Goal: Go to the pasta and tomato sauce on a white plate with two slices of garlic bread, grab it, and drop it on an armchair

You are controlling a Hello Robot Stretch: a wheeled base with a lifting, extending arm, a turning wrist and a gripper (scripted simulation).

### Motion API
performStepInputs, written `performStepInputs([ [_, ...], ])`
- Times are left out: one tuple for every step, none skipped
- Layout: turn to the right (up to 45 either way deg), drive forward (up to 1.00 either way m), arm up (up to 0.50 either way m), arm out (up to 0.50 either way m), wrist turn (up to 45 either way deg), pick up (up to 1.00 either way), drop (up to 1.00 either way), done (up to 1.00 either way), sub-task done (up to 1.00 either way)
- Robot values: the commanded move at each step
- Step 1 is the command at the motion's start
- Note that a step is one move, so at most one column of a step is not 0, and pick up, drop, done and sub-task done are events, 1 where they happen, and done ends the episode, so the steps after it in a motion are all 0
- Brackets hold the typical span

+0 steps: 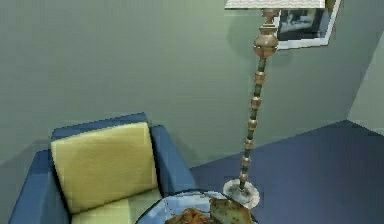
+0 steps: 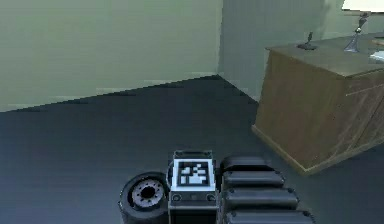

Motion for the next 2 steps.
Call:
performStepInputs([
  [3.0,0.00,0.00,0.00,0.0,0.00,0.00,0.00,0.00],
  [-45.0,0.00,0.00,0.00,0.0,0.00,0.00,0.00,0.00],
])
